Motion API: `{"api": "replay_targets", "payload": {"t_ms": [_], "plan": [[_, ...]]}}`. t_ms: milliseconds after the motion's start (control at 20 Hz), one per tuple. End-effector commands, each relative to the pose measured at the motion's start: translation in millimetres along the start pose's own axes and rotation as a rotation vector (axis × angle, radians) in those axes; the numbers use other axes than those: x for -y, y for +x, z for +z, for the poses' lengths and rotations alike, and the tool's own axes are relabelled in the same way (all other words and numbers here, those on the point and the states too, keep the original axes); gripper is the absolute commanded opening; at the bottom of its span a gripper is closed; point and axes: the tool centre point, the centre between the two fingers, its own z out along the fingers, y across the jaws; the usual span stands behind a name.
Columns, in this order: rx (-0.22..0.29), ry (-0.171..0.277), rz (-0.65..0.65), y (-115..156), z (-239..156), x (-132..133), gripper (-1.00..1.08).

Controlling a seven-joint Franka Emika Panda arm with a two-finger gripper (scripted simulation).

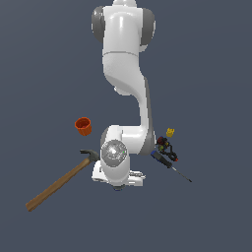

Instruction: Pick up a designated object from a clutter of objects.

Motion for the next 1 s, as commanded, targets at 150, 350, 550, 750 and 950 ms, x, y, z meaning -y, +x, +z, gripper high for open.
{"api": "replay_targets", "payload": {"t_ms": [150, 350, 550, 750, 950], "plan": [[0.000, 0.000, 0.000, 0, -5, 0, -1.00], [0.000, 0.000, 0.000, -1, -19, -2, -1.00], [0.000, 0.000, 0.000, -2, -43, -4, -1.00], [0.000, 0.000, 0.000, -3, -78, -8, -1.00], [0.000, 0.000, 0.000, -5, -123, -12, -1.00]]}}
